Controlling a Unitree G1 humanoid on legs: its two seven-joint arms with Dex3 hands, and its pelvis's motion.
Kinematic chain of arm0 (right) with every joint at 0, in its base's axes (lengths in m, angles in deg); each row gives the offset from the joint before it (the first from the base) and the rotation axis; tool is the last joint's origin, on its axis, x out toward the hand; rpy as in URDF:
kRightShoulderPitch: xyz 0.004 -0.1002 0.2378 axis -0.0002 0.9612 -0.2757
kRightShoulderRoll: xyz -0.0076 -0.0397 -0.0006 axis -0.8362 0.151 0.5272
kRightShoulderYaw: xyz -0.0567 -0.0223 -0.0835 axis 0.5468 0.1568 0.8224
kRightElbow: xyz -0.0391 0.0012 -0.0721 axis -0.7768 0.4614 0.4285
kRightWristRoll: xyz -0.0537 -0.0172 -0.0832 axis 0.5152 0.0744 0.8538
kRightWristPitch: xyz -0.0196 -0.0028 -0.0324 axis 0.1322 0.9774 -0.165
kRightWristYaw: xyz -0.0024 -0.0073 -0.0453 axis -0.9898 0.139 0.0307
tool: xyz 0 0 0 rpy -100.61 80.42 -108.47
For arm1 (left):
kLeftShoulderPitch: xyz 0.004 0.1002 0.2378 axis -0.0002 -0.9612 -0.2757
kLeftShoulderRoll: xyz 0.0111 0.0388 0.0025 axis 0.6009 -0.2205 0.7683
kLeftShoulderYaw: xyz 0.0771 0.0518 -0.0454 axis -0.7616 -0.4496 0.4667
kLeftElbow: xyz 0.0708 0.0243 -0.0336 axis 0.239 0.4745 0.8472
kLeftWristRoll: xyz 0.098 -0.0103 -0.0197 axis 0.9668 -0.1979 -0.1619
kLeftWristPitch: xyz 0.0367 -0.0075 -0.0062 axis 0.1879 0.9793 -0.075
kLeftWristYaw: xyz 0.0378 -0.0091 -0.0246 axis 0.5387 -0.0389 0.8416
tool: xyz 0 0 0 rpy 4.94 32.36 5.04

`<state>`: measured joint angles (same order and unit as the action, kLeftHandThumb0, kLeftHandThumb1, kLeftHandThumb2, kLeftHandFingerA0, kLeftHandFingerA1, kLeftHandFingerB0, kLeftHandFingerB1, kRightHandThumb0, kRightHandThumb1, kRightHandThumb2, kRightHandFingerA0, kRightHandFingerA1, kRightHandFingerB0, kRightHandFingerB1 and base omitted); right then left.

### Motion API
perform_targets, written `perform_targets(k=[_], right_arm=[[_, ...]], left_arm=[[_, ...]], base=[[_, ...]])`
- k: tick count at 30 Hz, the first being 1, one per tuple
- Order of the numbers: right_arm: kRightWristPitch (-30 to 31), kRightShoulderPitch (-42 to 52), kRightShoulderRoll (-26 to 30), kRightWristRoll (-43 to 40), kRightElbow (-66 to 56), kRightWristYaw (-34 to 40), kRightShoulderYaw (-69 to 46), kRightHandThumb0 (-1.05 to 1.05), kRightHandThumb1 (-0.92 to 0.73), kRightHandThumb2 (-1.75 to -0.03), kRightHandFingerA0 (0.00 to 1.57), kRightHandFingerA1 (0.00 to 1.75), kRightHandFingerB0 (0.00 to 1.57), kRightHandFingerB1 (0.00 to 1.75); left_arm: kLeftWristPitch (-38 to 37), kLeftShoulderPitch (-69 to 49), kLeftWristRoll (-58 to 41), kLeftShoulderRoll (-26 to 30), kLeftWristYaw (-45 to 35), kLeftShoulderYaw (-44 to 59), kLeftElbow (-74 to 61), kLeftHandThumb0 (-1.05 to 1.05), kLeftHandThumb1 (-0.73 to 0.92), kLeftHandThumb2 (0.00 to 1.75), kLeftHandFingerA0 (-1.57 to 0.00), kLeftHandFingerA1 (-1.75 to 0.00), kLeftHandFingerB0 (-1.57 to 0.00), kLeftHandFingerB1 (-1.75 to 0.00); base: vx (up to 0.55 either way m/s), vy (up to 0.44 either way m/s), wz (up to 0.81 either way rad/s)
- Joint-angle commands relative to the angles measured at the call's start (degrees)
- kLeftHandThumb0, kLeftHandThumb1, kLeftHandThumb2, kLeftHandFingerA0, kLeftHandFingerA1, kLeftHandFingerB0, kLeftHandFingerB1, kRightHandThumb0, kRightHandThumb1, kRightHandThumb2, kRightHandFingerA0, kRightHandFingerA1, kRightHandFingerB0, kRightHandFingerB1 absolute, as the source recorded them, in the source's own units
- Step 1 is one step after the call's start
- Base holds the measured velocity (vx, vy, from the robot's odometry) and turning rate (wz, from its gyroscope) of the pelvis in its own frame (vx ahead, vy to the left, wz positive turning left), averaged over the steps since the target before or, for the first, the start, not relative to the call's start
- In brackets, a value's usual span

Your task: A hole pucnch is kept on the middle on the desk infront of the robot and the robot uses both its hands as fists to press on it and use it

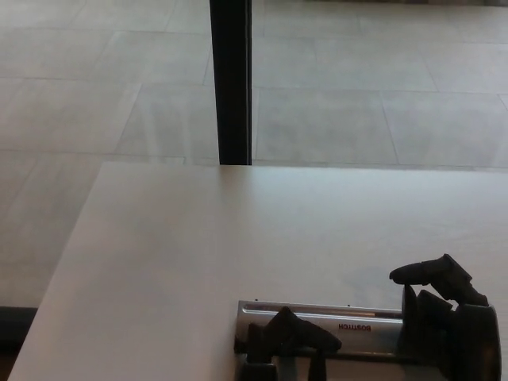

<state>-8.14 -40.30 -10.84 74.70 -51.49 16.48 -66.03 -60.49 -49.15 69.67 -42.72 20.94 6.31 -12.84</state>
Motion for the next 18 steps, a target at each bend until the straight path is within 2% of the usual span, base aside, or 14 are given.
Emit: perform_targets(k=[1,2,4,6,8,9,10,11,12,13,14,15,16,18], right_arm=[[5.4,7.3,4.3,11.6,18.5,12.1,1.6,-0.39,-0.77,-0.70,0.86,1.75,0.70,1.58],[3.4,6.9,3.1,9.7,17.6,11.7,0.1,-0.43,-0.79,-0.74,0.88,1.75,0.65,1.74],[1.5,7.1,2.6,9.5,15.3,11.4,-0.4,-0.45,-0.80,-0.76,0.93,1.75,0.70,1.71],[1.7,5.8,2.4,9.0,11.1,10.5,-1.0,-0.46,-0.73,-0.86,0.92,1.75,0.77,1.68],[1.4,5.8,2.3,8.0,9.6,9.3,-1.5,-0.46,-0.73,-0.86,0.92,1.75,0.77,1.68],[1.9,5.5,2.4,8.3,7.0,8.9,-1.5,-0.44,-0.72,-0.86,0.92,1.75,0.75,1.64],[2.6,5.1,3.0,6.2,2.0,5.8,-2.2,-0.43,-0.72,-0.87,0.96,1.75,0.65,1.70],[4.1,4.5,3.5,2.7,-3.1,2.1,-2.8,-0.39,-0.70,-0.88,0.97,1.75,0.67,1.62],[6.2,3.9,3.9,-1.1,-7.7,-1.4,-3.5,-0.39,-0.70,-0.88,0.97,1.75,0.67,1.62],[8.8,3.5,4.1,-4.6,-11.9,-3.5,-3.9,-0.37,-0.68,-0.93,0.98,1.75,0.73,1.54],[9.3,3.7,4.1,-5.0,-12.7,-3.9,-4.1,-0.37,-0.68,-0.93,0.98,1.75,0.73,1.54],[12.5,3.1,5.6,-7.7,-17.3,-5.4,-4.7,-0.32,-0.65,-0.99,1.00,1.75,0.73,1.48],[18.7,1.9,8.6,-12.4,-25.7,-8.1,-5.7,-0.31,-0.65,-1.00,1.02,1.75,0.74,1.46],[22.4,1.4,11.1,-15.1,-30.1,-9.6,-6.6,-0.29,-0.65,-0.99,1.02,1.75,0.75,1.45]], left_arm=[[3.7,-1.7,0.3,-21.2,9.6,3.2,13.2,-0.45,0.66,0.98,-1.01,-1.75,-0.76,-1.75],[3.0,-1.8,-1.1,-21.7,8.9,4.1,13.1,-0.45,0.65,0.94,-0.98,-1.75,-0.78,-1.69],[3.6,-2.5,-1.6,-21.6,8.7,4.1,11.3,-0.46,0.66,0.90,-0.97,-1.75,-0.79,-1.65],[6.5,-2.0,-3.5,-21.3,6.7,4.5,6.5,-0.45,0.64,0.91,-0.98,-1.75,-0.77,-1.67],[7.0,-2.5,-4.3,-21.3,5.9,4.3,4.9,-0.45,0.64,0.91,-0.98,-1.75,-0.77,-1.67],[6.8,-2.6,-6.7,-20.8,3.1,4.1,2.3,-0.44,0.61,0.95,-1.00,-1.75,-0.78,-1.67],[9.5,-1.8,-8.4,-19.4,0.5,3.9,-2.2,-0.41,0.57,1.04,-0.99,-1.75,-0.79,-1.68],[12.6,-0.9,-10.2,-17.7,-2.0,3.7,-6.8,-0.41,0.56,1.09,-1.04,-1.75,-0.81,-1.66],[15.5,-0.1,-11.8,-16.0,-4.1,3.6,-11.0,-0.41,0.56,1.09,-1.04,-1.75,-0.81,-1.66],[18.9,0.6,-15.0,-14.5,-6.6,3.8,-14.9,-0.41,0.56,1.08,-1.04,-1.75,-0.80,-1.64],[19.5,0.5,-15.4,-14.3,-6.9,3.7,-15.5,-0.41,0.56,1.08,-1.04,-1.75,-0.80,-1.64],[23.5,1.6,-17.6,-11.7,-8.5,4.1,-20.3,-0.43,0.59,1.02,-1.02,-1.75,-0.75,-1.62],[30.8,3.8,-21.6,-7.0,-11.1,5.2,-28.7,-0.43,0.58,1.05,-1.00,-1.75,-0.75,-1.62],[35.1,5.0,-24.1,-4.2,-12.0,6.3,-33.2,-0.42,0.60,1.01,-0.99,-1.75,-0.73,-1.62]], base=[[0.00,0.000,0.00],[0.00,0.000,0.00],[0.00,0.000,0.00],[0.00,0.000,0.00],[0.00,0.000,0.00],[0.00,0.000,0.00],[0.00,0.000,0.00],[0.00,0.000,0.00],[0.00,0.000,0.00],[0.00,0.000,0.00],[0.00,0.000,0.00],[0.00,0.000,0.00],[0.00,0.000,0.00],[0.00,0.000,0.00]])
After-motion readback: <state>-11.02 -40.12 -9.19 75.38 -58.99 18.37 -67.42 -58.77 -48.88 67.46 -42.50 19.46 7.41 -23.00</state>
